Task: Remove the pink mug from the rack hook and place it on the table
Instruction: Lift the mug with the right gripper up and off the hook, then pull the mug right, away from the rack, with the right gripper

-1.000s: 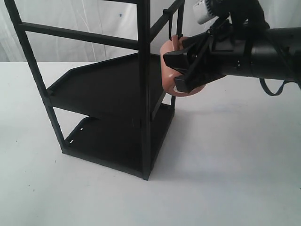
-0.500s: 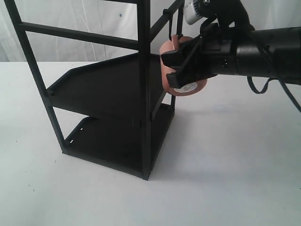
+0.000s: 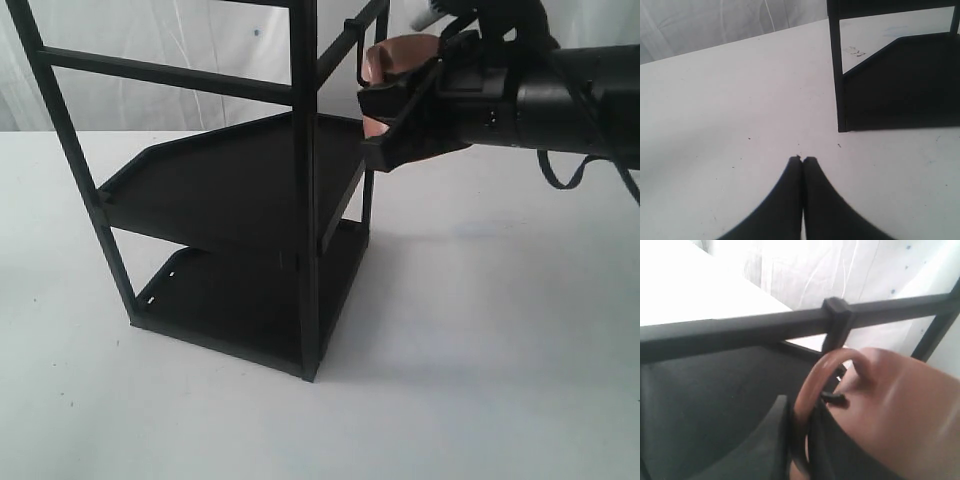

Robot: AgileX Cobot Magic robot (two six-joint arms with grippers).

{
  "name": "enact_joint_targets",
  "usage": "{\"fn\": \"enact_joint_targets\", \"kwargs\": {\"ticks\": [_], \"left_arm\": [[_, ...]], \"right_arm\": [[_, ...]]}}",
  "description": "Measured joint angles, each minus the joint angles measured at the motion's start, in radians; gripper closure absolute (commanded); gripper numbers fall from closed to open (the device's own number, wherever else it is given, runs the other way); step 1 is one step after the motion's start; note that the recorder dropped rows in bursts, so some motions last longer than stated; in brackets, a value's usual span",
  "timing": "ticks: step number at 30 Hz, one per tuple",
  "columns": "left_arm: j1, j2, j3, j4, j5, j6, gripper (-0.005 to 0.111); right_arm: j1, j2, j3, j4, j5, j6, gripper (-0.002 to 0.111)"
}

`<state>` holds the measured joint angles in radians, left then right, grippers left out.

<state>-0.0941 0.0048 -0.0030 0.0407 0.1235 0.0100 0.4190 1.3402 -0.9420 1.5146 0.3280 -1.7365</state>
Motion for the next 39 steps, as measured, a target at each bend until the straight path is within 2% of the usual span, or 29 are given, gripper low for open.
{"fn": "enact_joint_targets", "kwargs": {"ticks": [5,11,16,18,22,39], "left_arm": [[0.0,0.0,0.0,0.0,0.0,0.0,0.107],[0.0,0.0,0.0,0.0,0.0,0.0,0.107],[0.0,0.0,0.0,0.0,0.0,0.0,0.107],[0.0,0.0,0.0,0.0,0.0,0.0,0.107],[0.0,0.0,0.0,0.0,0.0,0.0,0.107],[0.0,0.0,0.0,0.0,0.0,0.0,0.107]], "right_arm": [[0.0,-0.086,0.028,-0.041,-0.023,0.0,0.108],[0.0,-0.148,0.166,-0.071,-0.105,-0.003,0.108],[0.0,-0.155,0.247,0.0,-0.147,-0.188,0.108],[0.0,-0.155,0.256,0.085,-0.121,-0.296,0.108],[0.0,-0.155,0.265,0.179,-0.094,-0.372,0.108],[0.0,-0.155,0.231,0.23,-0.238,-0.381,0.108]]}}
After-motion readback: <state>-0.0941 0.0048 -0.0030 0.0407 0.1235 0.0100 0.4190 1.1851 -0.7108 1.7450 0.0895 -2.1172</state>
